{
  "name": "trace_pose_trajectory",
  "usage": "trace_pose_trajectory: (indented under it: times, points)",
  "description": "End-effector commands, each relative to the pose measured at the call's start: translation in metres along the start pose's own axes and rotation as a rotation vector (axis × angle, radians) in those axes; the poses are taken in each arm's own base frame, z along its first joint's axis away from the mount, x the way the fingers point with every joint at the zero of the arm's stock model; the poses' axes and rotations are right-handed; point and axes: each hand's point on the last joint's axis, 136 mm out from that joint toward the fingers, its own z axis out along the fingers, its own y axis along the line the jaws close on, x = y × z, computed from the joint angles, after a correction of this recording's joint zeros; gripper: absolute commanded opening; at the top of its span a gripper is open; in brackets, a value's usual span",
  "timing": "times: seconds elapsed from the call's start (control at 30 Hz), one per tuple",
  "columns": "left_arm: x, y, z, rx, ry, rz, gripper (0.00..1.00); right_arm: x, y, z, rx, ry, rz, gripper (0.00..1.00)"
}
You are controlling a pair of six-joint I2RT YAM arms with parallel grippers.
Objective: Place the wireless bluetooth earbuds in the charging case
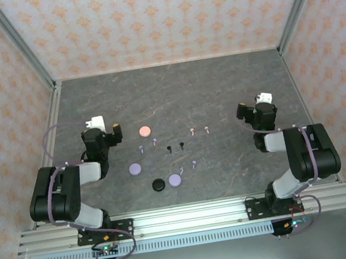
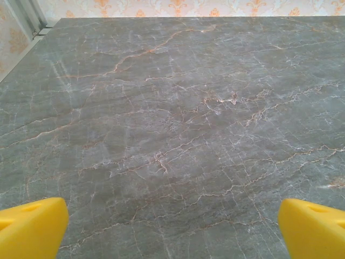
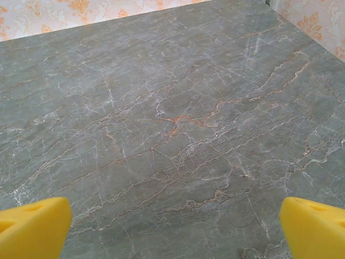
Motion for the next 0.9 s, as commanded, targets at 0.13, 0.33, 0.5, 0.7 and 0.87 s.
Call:
trace_pose_trajectory:
  times: [0.13,0.33,0.5,0.7,0.87]
  points:
    - [-0.007,0.001,0.001,-0.005,-0.014,-0.012,1.00,-0.007,0.000,0.000,0.011,-0.022,0.016,0.99]
    - [-0.007,0.001,0.001,-0.006,-0.013,-0.011,1.00,-0.008,0.001,0.000,0.012,-0.022,0.016,0.99]
    - [-0.008,0.004,0.001,-0.018,-0.014,-0.018,1.00,-0.007,0.000,-0.001,0.011,-0.020,0.016,0.99]
    - [-0.024,0.011,-0.008,-0.059,-0.004,-0.030,1.00,-0.018,0.000,-0.007,0.004,-0.018,0.025,1.00]
    - [-0.062,0.018,-0.041,-0.074,-0.012,-0.118,1.00,-0.048,0.004,-0.035,-0.014,-0.014,0.036,1.00]
